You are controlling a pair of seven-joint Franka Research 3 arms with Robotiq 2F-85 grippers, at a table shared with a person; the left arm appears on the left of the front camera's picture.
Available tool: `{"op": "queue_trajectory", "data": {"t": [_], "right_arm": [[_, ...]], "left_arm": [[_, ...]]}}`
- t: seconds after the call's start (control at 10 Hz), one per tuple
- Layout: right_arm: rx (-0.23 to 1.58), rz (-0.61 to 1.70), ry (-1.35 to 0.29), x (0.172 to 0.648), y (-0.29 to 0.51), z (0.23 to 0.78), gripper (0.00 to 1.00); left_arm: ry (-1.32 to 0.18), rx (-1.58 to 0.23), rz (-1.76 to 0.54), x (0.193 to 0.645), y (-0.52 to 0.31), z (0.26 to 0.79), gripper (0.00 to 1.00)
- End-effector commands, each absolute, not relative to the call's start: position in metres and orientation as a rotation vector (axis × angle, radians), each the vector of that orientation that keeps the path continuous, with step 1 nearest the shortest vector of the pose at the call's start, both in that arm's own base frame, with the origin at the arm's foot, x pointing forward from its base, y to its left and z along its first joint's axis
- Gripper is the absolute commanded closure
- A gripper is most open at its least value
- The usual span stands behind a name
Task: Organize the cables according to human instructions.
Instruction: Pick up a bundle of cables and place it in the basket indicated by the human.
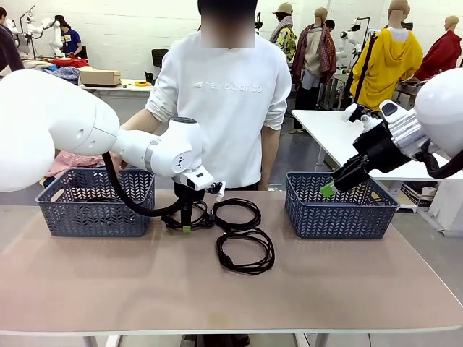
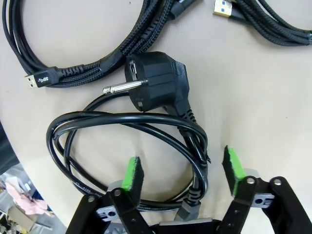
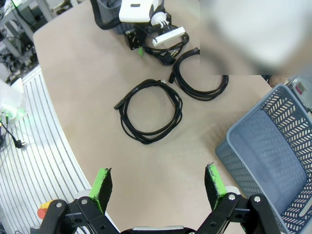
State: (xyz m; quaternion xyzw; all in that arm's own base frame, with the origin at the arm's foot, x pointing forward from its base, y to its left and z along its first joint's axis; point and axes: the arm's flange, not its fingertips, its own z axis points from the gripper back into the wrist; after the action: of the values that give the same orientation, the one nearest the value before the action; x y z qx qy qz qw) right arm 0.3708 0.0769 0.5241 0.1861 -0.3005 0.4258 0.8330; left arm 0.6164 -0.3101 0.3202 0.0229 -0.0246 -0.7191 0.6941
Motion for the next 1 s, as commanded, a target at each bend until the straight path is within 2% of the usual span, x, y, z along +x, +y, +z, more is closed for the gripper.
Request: {"op": "queue_trajectory", "data": {"t": [0.0,0.1,0.2,0.3,0.4,0.5,0.6,0.7,0.8,0.9], "right_arm": [[0.416,0.903,-0.647,0.3719,0.0768,0.5232,0.0],[0.416,0.903,-0.647,0.3719,0.0768,0.5232,0.0],[0.416,0.903,-0.647,0.3719,0.0768,0.5232,0.0],[0.416,0.903,-0.647,0.3719,0.0768,0.5232,0.0],[0.416,0.903,-0.647,0.3719,0.0768,0.5232,0.0],[0.416,0.903,-0.647,0.3719,0.0768,0.5232,0.0],[0.416,0.903,-0.647,0.3719,0.0768,0.5232,0.0],[0.416,0.903,-0.647,0.3719,0.0768,0.5232,0.0],[0.416,0.903,-0.647,0.3719,0.0768,0.5232,0.0],[0.416,0.903,-0.647,0.3719,0.0768,0.5232,0.0]], "left_arm": [[-0.051,0.088,-1.589,0.62,-0.3112,0.3216,0.39],[-0.047,0.091,-1.589,0.6202,-0.3111,0.3217,0.24],[-0.049,0.088,-1.591,0.6202,-0.3113,0.322,0.59],[-0.049,0.088,-1.592,0.62,-0.3113,0.3227,0.44],[-0.047,0.087,-1.593,0.6198,-0.3108,0.3224,0.79],[-0.048,0.084,-1.593,0.62,-0.3102,0.3226,0.64],[-0.046,0.084,-1.595,0.6199,-0.3099,0.3229,0.99],[-0.045,0.076,-1.596,0.6202,-0.309,0.3227,0.84],[-0.045,0.075,-1.597,0.6202,-0.3089,0.3237,1.0],[-0.046,0.082,-1.597,0.6172,-0.3072,0.3289,1.0]]}}
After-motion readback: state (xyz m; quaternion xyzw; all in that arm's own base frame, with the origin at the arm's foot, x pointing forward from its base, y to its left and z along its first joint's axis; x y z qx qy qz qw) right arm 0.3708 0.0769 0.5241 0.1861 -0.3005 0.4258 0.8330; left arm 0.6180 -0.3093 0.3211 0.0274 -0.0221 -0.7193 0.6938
